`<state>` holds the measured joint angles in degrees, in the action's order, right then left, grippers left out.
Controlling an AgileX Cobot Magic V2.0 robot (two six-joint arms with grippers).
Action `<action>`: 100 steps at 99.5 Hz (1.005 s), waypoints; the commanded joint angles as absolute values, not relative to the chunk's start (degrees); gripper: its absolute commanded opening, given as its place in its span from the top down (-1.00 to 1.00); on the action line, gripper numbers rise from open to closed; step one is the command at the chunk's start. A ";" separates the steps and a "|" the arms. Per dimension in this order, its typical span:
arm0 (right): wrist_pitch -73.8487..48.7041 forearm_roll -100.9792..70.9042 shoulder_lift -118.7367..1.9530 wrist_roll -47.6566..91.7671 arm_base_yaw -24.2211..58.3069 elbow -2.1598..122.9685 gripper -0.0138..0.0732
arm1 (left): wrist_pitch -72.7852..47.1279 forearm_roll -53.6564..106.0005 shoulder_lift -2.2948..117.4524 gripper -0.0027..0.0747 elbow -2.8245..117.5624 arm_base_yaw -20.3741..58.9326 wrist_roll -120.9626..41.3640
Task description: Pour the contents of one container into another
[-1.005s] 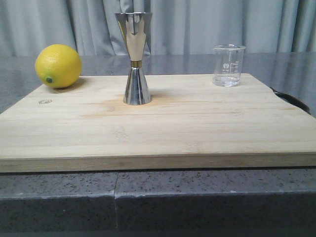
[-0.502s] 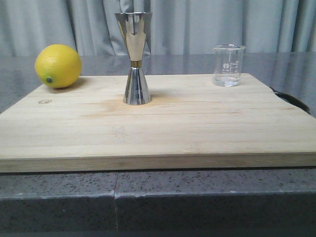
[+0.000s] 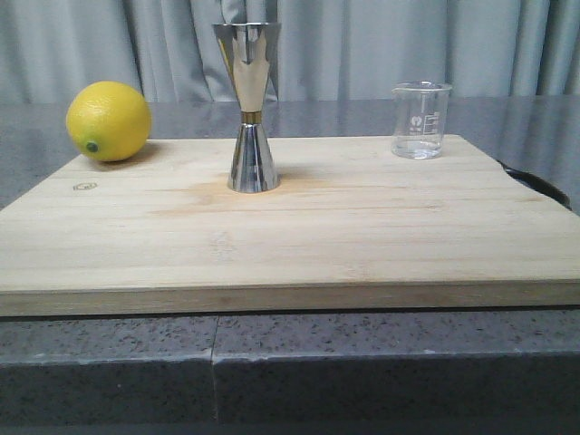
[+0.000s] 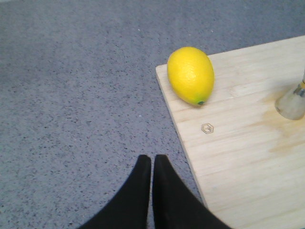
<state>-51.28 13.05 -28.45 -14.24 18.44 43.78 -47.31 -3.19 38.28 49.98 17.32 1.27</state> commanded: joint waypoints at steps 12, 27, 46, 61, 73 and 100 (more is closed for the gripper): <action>-47.07 14.41 -28.74 -14.13 18.57 45.62 0.81 | -29.85 -2.74 26.45 0.98 38.77 8.93 0.71; -47.07 14.41 -28.74 -14.13 18.57 45.62 0.81 | -18.28 -1.02 15.12 0.98 24.51 3.97 0.71; -47.07 14.41 -28.74 -14.13 18.57 45.62 0.81 | -11.90 1.01 2.51 0.98 10.88 2.28 0.71; -47.07 14.41 -28.74 -14.13 18.57 45.62 0.81 | -9.68 1.11 -1.77 0.98 5.19 2.28 0.71; -47.07 14.41 -28.74 -14.13 18.57 45.62 0.81 | -2.86 1.54 -1.77 0.98 1.10 2.28 0.71; -47.17 14.41 -28.84 -14.13 18.57 45.62 0.81 | 2.18 1.54 -1.77 0.98 -0.43 2.28 0.48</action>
<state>-51.28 13.05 -28.39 -14.24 18.44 43.78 -3.97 1.06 -0.34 -0.23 2.44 0.86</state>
